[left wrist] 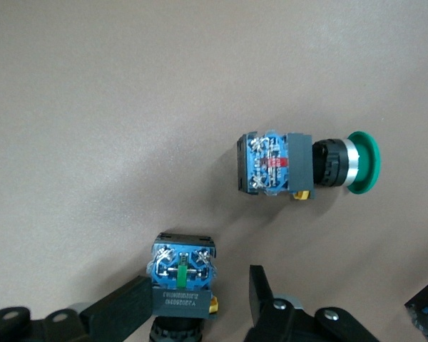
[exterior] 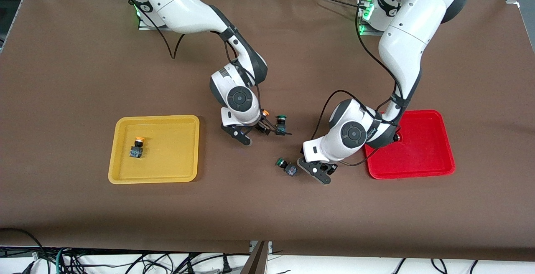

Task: Place red and yellow buttons in trays
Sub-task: 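Grasp a second orange and red button with the right and left grippers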

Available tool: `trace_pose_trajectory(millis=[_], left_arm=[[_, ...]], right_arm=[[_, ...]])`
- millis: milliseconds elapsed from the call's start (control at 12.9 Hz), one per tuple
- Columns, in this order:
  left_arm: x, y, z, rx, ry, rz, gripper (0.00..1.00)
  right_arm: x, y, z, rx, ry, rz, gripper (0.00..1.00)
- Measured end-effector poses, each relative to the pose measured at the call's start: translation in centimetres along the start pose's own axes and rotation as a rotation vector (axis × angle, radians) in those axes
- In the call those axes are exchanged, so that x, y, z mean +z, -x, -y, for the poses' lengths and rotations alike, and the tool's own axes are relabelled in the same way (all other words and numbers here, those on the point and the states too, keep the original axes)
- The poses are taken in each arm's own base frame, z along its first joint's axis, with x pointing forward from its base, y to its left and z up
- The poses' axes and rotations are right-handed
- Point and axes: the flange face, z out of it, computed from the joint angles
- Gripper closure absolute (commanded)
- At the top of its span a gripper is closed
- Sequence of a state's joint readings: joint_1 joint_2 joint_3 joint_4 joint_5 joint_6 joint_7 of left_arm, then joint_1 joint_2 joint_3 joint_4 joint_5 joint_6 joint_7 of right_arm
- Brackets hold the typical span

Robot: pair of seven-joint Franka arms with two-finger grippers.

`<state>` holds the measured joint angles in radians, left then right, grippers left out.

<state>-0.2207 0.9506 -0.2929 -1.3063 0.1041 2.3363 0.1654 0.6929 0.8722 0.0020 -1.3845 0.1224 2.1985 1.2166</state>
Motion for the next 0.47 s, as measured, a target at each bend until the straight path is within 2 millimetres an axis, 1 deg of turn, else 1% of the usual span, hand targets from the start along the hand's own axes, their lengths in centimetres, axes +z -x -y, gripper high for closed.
trace_pose_trajectory(millis=[78,155,233,310,465], left_arm=[[-0.3,-0.2,0.1,0.000,-0.004,-0.005,0.39],[-0.7,-0.4,0.5,0.001,-0.016,-0.013,0.38],[-1.4,-0.6,1.1,0.011,-0.039,-0.021,0.38],[-1.8,-0.8,1.4,0.025,-0.063,-0.023,0.38],[-1.6,-0.7,1.4,0.042,-0.080,-0.015,0.38]], right_arm=[[0.2,0.3,0.0,-0.004,0.004,0.004,0.60],[0.4,0.6,0.0,-0.007,0.007,0.007,0.83],[0.5,0.8,0.0,-0.009,0.009,0.009,1.00],[0.5,0.8,-0.1,-0.009,0.009,0.010,1.00],[0.5,0.7,-0.1,-0.005,0.007,0.013,1.00]])
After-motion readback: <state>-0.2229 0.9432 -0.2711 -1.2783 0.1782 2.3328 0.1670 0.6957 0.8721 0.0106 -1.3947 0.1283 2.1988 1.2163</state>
